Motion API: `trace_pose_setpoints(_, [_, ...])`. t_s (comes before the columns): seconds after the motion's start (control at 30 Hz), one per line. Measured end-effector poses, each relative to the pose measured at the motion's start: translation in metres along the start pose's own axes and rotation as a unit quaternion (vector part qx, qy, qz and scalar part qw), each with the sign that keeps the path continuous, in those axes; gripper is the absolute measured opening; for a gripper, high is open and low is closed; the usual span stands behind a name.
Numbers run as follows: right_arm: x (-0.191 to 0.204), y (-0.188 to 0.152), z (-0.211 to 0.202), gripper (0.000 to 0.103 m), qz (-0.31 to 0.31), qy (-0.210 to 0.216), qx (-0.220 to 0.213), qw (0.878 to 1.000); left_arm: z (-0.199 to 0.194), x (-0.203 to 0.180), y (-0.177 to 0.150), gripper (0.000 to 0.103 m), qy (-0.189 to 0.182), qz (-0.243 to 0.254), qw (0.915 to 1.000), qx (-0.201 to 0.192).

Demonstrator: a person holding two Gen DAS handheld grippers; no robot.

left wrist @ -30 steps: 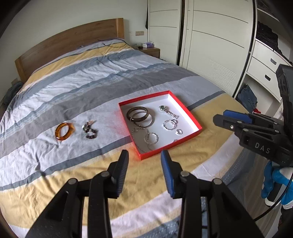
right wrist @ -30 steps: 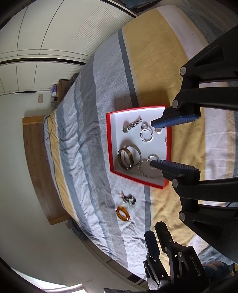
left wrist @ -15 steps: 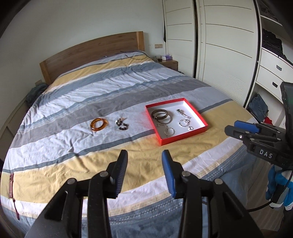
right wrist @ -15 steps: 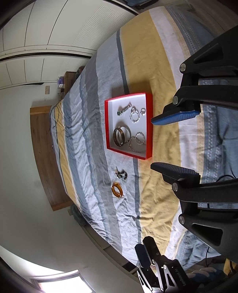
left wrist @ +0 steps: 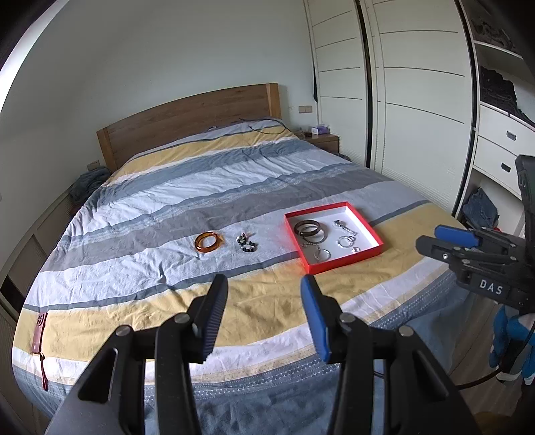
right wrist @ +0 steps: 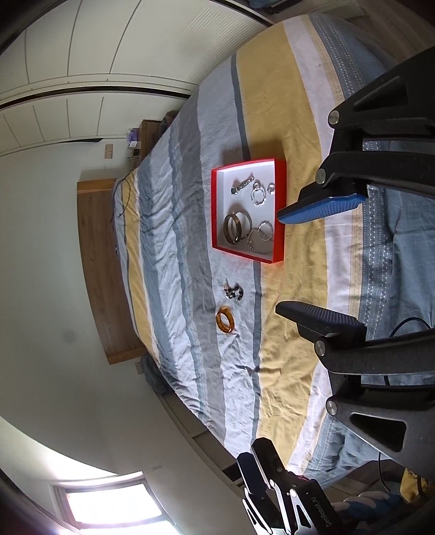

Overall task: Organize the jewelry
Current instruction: 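Lift both open tools away from the red box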

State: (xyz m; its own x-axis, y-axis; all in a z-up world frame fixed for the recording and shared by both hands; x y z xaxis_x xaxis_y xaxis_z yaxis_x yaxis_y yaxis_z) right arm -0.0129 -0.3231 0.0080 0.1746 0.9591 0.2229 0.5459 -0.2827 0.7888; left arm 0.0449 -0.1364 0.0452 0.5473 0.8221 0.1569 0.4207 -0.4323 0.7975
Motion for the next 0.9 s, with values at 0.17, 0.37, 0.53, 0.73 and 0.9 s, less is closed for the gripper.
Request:
trace_pose_setpoints(0.17, [0.005,0.004,-0.01,0.051,-0.009,-0.001,-0.006,1.0,-0.01,0.017,-0.006,0.043,-0.003,-0.025,0.9995,-0.017])
trace_pose_setpoints(0.37, [0.011,0.007,-0.006,0.056,-0.021,-0.002,0.0,1.0,-0.005,0.063,-0.025,0.043,0.018,-0.084,0.9963,-0.006])
trace_pose_setpoints(0.53, [0.02,0.013,0.007,0.056,-0.025,0.007,0.006,1.0,0.004,0.102,-0.046,0.043,0.052,-0.12,0.9912,0.022])
trace_pose_setpoints(0.73, [0.036,0.024,0.037,0.056,-0.031,0.028,0.02,0.999,0.025,0.138,-0.061,0.044,0.081,-0.146,0.9846,0.053])
trace_pose_setpoints(0.9, [0.053,0.033,0.081,0.059,-0.035,0.049,0.039,0.997,0.069,0.154,-0.069,0.044,0.086,-0.148,0.9808,0.093])
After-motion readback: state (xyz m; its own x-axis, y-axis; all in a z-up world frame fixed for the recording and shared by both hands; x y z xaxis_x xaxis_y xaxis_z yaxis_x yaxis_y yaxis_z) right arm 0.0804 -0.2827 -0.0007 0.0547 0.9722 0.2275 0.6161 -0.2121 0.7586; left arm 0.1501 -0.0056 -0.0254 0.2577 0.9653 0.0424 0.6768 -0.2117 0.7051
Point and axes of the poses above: each gripper's, at about its wrist camera, not at the fingertips, and z roughly the way its jaws point, x to its left, y to its top, the point moved 9 cm from there along z, roughly the way its jaws point, and after that the axes turned 4 degrees about z, right-handed, at the moved point
